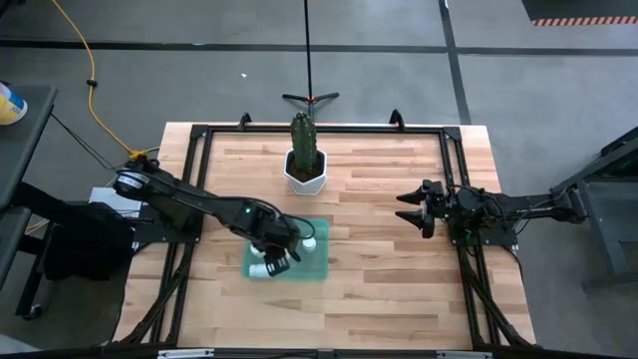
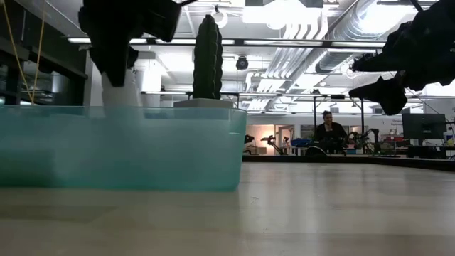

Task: Pick and place pill bottles into a basket
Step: Put the white pill bottle into the green bin

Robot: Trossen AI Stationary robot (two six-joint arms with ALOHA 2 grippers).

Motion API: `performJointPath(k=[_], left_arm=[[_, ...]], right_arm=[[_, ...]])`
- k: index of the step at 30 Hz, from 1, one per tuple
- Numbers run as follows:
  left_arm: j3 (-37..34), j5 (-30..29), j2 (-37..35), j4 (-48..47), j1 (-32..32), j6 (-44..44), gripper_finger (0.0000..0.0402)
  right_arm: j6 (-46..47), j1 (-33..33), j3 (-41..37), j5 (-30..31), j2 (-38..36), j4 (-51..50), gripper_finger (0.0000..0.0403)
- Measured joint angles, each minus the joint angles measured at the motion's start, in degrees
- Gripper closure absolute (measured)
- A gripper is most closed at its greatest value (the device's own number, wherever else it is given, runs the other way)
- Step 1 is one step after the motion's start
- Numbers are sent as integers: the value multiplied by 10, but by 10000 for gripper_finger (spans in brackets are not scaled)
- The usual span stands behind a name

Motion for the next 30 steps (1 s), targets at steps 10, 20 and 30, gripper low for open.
performJointPath(k=[10,20,30], left_arm=[[1,18,28,31,13,35,208],[1,28,74,30,13,52,207],[1,24,89,23,13,62,207]], right_arm=[[2,0,0,0,0,-5,110],[9,0,0,15,0,-16,110],[11,0,0,15,0,-16,110]])
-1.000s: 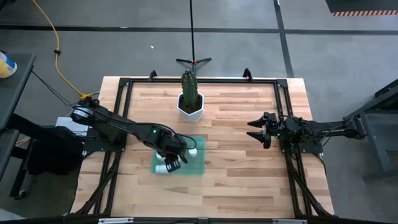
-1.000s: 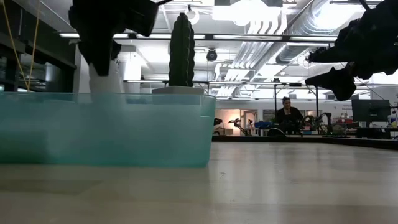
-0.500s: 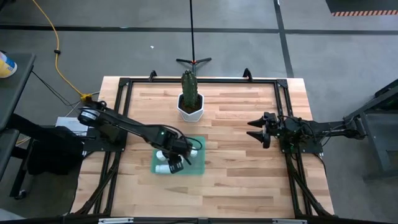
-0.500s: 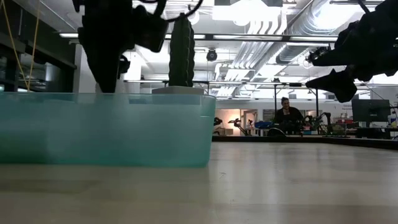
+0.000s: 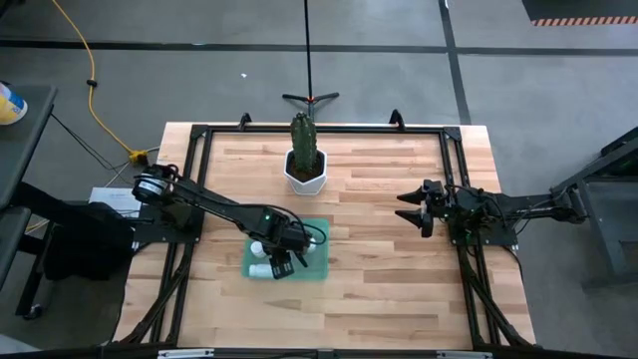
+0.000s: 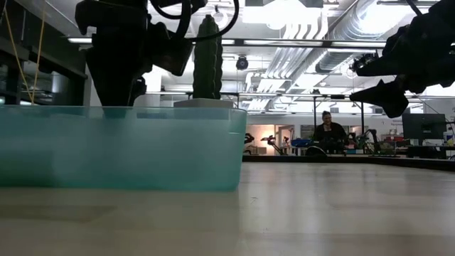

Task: Pick and place pill bottles into a basket
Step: Put the white pill bottle into the green bin, then return to Home Position

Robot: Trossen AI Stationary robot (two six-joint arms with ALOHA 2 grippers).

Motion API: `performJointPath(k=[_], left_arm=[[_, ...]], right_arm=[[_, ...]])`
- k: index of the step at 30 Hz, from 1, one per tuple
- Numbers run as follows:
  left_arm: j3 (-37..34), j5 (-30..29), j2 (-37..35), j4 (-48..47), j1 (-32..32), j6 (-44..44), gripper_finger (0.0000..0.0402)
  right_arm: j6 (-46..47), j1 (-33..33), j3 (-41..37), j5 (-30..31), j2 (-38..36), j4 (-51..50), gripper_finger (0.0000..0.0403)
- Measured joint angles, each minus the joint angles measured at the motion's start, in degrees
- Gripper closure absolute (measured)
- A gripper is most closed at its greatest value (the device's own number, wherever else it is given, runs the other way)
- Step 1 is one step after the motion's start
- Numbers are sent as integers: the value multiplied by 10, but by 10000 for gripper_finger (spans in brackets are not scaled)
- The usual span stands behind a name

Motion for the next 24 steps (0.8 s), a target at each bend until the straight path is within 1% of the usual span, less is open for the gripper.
performJointPath(k=[3,5,8,11,18,21,24], left_arm=[[0,1,0,0,0,0,204],[0,18,0,2,0,7,196],[0,55,0,22,0,21,173],[0,75,0,50,0,35,148],[38,71,0,54,0,63,107],[55,56,0,50,0,71,96],[64,54,0,48,0,75,91]], right_arm=[[0,0,0,0,0,0,110],[0,0,0,0,0,0,110],[0,0,0,0,0,0,110],[-2,0,0,0,0,0,110],[-25,0,0,-2,0,9,110],[-27,0,0,-3,0,9,110],[-32,0,0,-4,0,9,110]])
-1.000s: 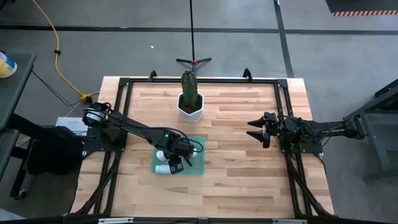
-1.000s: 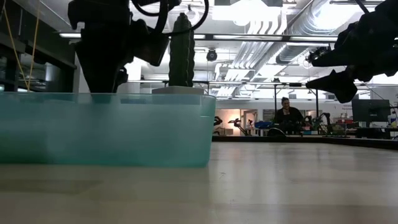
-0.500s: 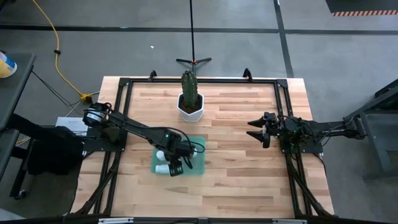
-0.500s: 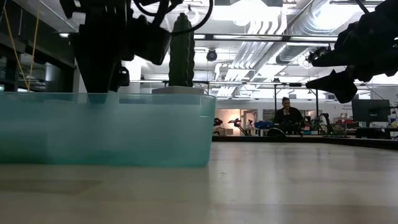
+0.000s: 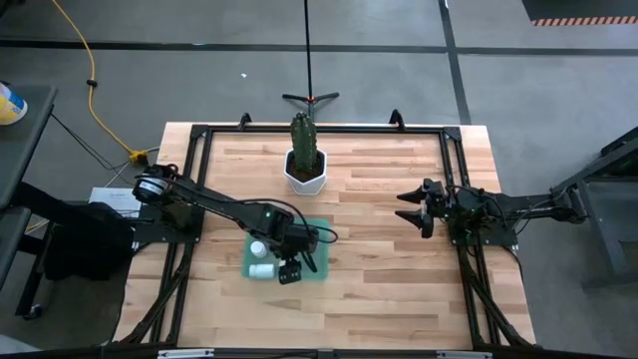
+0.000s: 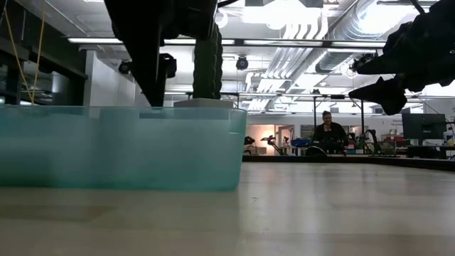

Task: Pick and place pill bottles into a basket
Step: Return to Home Position

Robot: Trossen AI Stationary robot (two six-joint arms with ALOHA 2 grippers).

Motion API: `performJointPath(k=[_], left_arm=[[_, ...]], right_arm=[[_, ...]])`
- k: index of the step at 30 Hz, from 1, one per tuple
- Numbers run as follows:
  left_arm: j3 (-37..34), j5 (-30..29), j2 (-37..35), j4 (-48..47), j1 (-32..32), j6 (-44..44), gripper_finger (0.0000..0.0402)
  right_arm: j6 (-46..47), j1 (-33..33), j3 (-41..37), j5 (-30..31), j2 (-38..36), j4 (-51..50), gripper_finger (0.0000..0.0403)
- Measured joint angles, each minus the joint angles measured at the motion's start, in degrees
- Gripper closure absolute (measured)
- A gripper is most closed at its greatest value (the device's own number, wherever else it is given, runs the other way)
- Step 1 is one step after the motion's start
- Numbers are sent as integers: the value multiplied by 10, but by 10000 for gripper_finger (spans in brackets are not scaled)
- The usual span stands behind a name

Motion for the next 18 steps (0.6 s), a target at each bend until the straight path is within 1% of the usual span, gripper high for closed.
performJointPath(k=[5,8,10,12,14,15,16,18], left_arm=[[11,-16,0,-10,0,0,92],[14,-31,0,-12,0,0,96],[14,-33,0,-12,0,0,98],[14,-34,0,-12,0,0,98],[14,-36,0,-11,0,0,97],[14,-37,0,-11,0,0,97],[14,-37,0,-10,0,0,97],[14,-37,0,-9,0,0,97]], right_arm=[[-24,0,0,7,0,-6,110],[-25,0,0,18,0,-6,110],[-24,0,0,19,0,-6,110],[-16,0,0,32,0,-2,110],[-56,0,0,57,0,10,110],[-91,0,0,56,0,17,110],[-131,3,0,45,0,25,110],[-195,3,0,0,0,47,110]])
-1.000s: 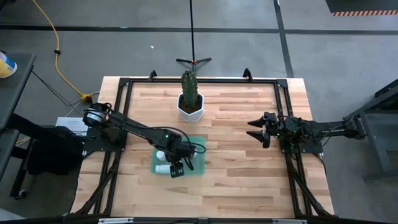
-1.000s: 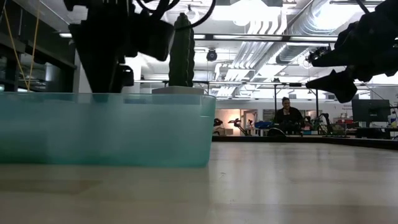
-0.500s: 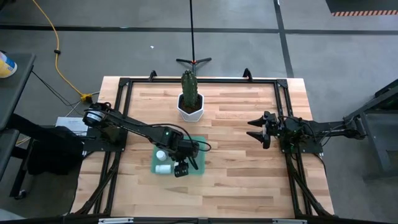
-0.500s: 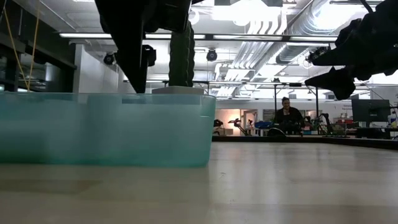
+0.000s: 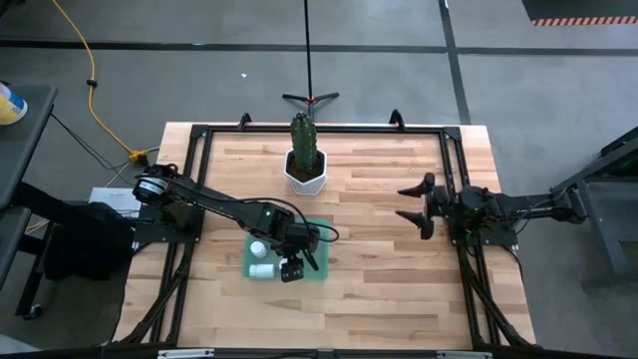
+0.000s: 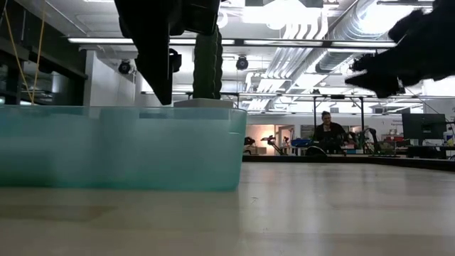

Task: Pick and place pill bottles into a basket
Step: Return to Home Position

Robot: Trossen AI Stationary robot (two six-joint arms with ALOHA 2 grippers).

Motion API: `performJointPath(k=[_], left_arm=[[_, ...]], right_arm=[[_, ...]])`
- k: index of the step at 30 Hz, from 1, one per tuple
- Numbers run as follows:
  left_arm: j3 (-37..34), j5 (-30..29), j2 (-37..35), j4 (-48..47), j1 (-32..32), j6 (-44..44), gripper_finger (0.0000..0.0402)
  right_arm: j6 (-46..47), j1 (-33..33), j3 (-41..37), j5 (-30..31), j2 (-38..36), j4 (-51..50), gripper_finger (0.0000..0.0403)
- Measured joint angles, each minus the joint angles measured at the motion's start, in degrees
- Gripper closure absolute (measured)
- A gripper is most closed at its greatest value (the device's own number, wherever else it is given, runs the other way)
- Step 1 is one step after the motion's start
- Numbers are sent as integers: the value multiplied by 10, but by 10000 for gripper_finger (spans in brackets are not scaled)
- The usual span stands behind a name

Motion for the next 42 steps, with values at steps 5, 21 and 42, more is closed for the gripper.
performJointPath(k=[5,21,42], left_arm=[[0,0,0,0,0,0,96],[0,19,0,13,22,-3,96],[131,25,-1,-46,87,68,96]], right_arm=[[-63,0,0,-102,0,22,110],[-91,0,0,-108,-16,-6,110],[-86,0,52,-108,-99,-138,110]])
